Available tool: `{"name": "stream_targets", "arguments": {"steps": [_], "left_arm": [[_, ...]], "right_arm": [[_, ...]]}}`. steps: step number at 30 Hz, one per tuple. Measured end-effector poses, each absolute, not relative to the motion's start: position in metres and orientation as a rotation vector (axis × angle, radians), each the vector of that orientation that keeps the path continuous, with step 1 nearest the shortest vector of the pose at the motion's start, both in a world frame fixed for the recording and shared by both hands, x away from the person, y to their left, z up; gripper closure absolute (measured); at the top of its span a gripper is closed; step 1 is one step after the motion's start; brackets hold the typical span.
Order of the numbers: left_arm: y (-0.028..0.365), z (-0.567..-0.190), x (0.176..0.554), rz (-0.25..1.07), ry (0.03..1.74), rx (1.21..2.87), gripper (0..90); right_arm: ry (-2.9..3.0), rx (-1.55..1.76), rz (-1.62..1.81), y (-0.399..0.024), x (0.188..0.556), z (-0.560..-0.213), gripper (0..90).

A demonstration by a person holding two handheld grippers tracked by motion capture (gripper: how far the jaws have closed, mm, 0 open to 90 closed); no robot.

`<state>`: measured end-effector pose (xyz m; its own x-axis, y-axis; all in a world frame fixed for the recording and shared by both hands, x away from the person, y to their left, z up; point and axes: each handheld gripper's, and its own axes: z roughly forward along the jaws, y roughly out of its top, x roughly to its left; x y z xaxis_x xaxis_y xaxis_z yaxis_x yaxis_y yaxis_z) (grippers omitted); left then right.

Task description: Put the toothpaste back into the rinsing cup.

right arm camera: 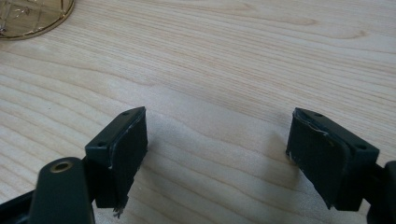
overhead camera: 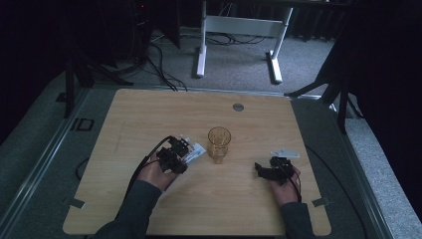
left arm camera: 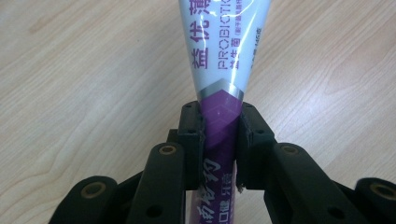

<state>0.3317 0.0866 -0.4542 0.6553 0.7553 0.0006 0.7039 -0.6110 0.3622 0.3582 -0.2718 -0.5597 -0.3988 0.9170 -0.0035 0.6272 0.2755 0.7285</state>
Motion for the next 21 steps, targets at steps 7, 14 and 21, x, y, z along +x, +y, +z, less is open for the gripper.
{"name": "stream_targets", "arguments": {"steps": [7, 14, 21], "left_arm": [[0.088, -0.451, 0.333, 0.241, 1.170, 2.514, 74.7], [0.089, -0.448, 0.334, 0.253, 1.172, 2.486, 74.7], [0.089, -0.443, 0.335, 0.269, 1.162, 2.458, 74.7]], "right_arm": [[2.124, 1.391, 0.917, -0.272, 0.358, -0.560, 19.9], [2.124, 1.393, 0.917, -0.272, 0.358, -0.560, 19.9], [2.124, 1.394, 0.917, -0.272, 0.358, -0.560, 19.9]]}}
